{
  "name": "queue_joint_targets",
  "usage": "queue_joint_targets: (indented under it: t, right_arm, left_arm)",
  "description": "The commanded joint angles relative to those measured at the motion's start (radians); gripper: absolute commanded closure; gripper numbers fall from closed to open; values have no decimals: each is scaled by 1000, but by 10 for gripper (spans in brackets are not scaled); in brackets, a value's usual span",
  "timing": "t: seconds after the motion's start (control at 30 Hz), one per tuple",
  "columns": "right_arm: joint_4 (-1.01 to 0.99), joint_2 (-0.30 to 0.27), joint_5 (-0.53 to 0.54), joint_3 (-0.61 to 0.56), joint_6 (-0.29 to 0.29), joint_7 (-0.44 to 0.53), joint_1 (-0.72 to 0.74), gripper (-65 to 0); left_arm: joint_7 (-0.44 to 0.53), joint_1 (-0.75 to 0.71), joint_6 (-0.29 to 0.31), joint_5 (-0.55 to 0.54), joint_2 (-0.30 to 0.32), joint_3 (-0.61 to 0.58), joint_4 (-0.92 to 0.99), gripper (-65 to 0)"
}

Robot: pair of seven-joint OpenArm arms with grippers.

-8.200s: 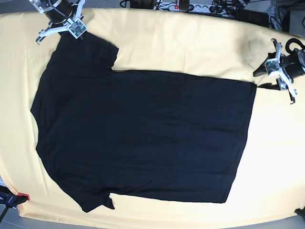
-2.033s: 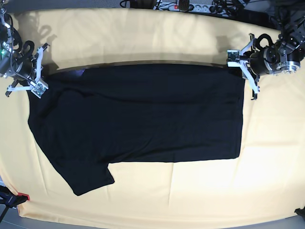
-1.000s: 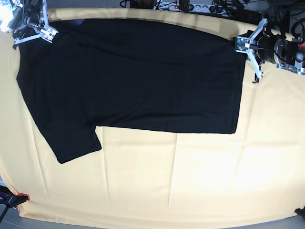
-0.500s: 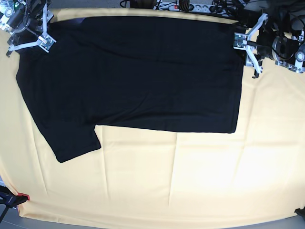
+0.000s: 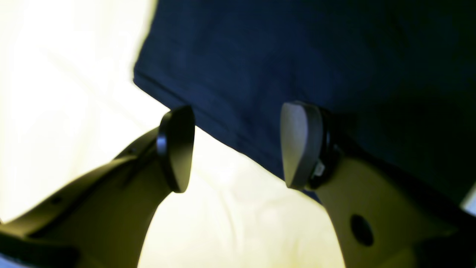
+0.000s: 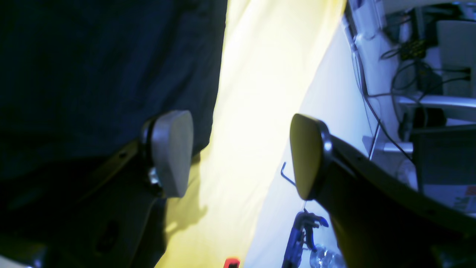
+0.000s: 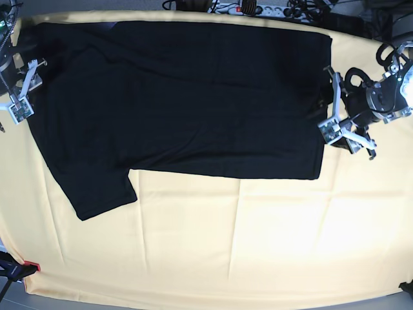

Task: Fold the T-shirt properly
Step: 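Release the edge and move both grippers to the opposite shirt edge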

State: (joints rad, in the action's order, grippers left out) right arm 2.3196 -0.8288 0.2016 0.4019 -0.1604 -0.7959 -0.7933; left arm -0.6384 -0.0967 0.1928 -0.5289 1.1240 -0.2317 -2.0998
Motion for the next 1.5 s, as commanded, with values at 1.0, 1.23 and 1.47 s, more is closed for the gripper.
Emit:
queue_joint_targets:
  t: [1.0,1.23,1.47]
  right_arm:
    - [-282,27,218,10,-102,4,274,-426]
    - [-363,127,293,10,-171,78,419,-427]
    - [-754,218,460,10,-320,60,728,-427]
  left_arm:
    - [-188,414,451,-539,-631,158,1099,-321]
    - [-151,441,329,-511,-623,188,1099,0]
    - [-148,446,327,-504,-620,189,1099,0]
